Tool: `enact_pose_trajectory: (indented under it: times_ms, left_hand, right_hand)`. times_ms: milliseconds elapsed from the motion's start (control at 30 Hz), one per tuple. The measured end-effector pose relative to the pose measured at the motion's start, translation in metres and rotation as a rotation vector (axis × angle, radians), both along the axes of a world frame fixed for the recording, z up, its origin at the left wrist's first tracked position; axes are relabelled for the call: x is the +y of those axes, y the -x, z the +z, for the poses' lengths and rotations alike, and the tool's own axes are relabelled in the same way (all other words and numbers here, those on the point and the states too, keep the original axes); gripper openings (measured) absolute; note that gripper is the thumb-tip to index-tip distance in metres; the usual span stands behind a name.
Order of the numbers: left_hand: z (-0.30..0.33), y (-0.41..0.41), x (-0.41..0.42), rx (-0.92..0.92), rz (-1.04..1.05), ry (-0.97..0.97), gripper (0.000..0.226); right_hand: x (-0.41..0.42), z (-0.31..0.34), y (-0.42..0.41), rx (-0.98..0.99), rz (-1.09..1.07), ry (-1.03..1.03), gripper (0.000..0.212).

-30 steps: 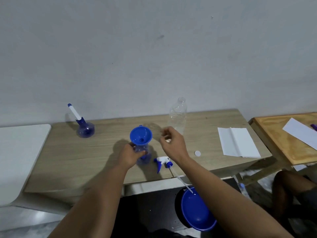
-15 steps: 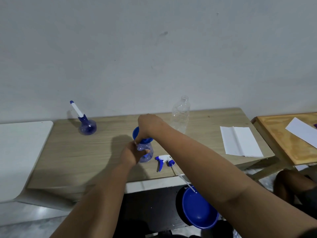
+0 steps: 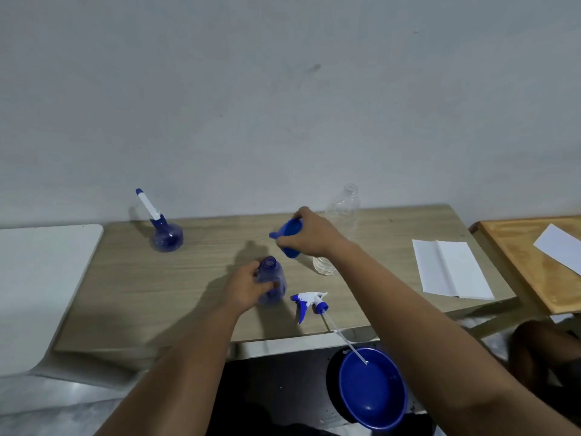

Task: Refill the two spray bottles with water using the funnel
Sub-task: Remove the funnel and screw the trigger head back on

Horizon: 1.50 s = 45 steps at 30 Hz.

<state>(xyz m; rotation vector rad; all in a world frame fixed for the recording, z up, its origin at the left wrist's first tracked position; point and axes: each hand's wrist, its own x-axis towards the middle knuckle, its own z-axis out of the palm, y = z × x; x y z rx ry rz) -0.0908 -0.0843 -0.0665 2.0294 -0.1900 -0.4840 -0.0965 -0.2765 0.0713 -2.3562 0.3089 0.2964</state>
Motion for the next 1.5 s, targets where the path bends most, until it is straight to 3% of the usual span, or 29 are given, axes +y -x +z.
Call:
enact_pose_trajectory:
  times_ms: [233, 500, 667, 767, 833, 933, 1033, 1100, 1333, 1500]
  left_hand:
    - [-0.002, -0.002, 0.002, -0.052, -0.001, 0.032, 0.056]
    - [-0.014, -0.006, 0.005, -0.067, 0.002, 0.032, 0.063]
    - [-0.011, -0.005, 0.008, -0.085, -0.016, 0.012, 0.058]
    - [-0.008, -0.003, 0.011, -0.088, -0.015, 0.004, 0.059]
    - [-0.006, -0.002, 0.014, -0.087, -0.018, -0.007, 0.063]
    - [-0.002, 0.001, 0.017, -0.078, -0.023, -0.012, 0.065]
    - [0.002, 0.005, 0.019, -0.062, -0.032, -0.019, 0.064]
    - [0.002, 0.007, 0.021, -0.049, -0.039, -0.021, 0.064]
    - [-0.001, 0.013, 0.034, -0.039, -0.039, -0.016, 0.055]
    - [-0.004, 0.013, 0.039, -0.041, -0.041, 0.001, 0.059]
  right_hand:
    - [0.006, -0.128, 0.014, -0.092, -0.367, -0.364, 0.068]
    - [0.012, -0.179, -0.011, -0.075, -0.455, -0.410, 0.066]
    - [0.017, -0.175, -0.024, -0.044, -0.393, -0.233, 0.069]
    - [0.019, -0.163, -0.018, -0.062, -0.328, -0.098, 0.032]
    - [0.016, -0.155, -0.007, -0.028, -0.289, -0.004, 0.019]
    - [0.004, -0.139, 0.012, 0.072, -0.174, 0.220, 0.024]
    - [-0.010, -0.128, 0.029, 0.246, -0.082, 0.447, 0.005]
    - [-0.012, -0.128, 0.040, 0.349, -0.061, 0.507, 0.019]
    - [-0.001, -0.146, 0.064, 0.413, -0.059, 0.469, 0.022]
    - [-0.012, -0.112, 0.048, 0.172, -0.195, 0.245, 0.017]
